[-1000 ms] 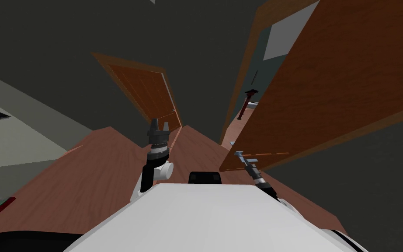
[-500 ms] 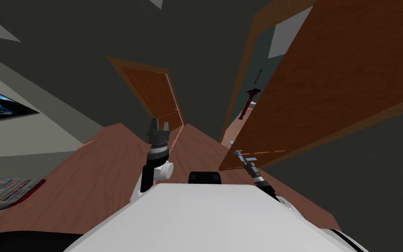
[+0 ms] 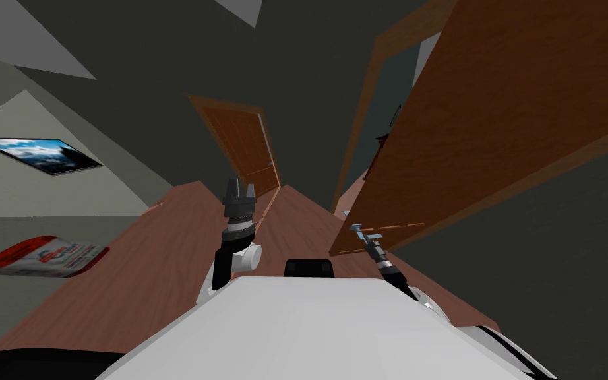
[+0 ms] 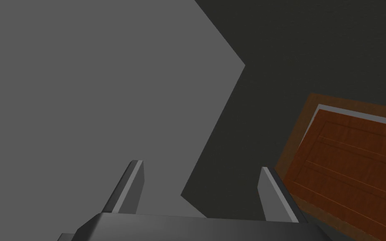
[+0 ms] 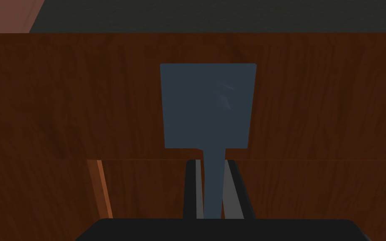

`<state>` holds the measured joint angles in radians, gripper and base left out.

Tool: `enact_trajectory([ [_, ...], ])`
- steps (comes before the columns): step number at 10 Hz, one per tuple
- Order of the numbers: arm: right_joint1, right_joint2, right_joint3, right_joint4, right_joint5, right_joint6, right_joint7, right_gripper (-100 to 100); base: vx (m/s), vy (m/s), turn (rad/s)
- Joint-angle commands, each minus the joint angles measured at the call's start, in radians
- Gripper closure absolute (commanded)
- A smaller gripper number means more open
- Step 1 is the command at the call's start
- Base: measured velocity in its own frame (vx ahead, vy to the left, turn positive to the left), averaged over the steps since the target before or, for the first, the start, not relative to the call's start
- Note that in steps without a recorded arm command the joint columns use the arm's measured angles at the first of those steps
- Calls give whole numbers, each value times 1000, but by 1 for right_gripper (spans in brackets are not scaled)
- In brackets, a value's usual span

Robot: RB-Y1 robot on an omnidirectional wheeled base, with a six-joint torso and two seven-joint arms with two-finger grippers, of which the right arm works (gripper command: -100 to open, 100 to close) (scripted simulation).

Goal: Pull the door open

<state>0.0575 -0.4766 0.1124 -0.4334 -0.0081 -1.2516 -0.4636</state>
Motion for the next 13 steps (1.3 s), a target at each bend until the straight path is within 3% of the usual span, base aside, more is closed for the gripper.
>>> enact_trajectory([
  [1, -2, 1, 22, -28, -15, 27, 7, 100, -208, -81, 118],
  [8, -43, 1, 85, -45, -61, 75, 27, 100, -159, -79, 79],
  [13, -22, -8, 77, -17, -69, 33, 19, 100, -146, -61, 172],
])
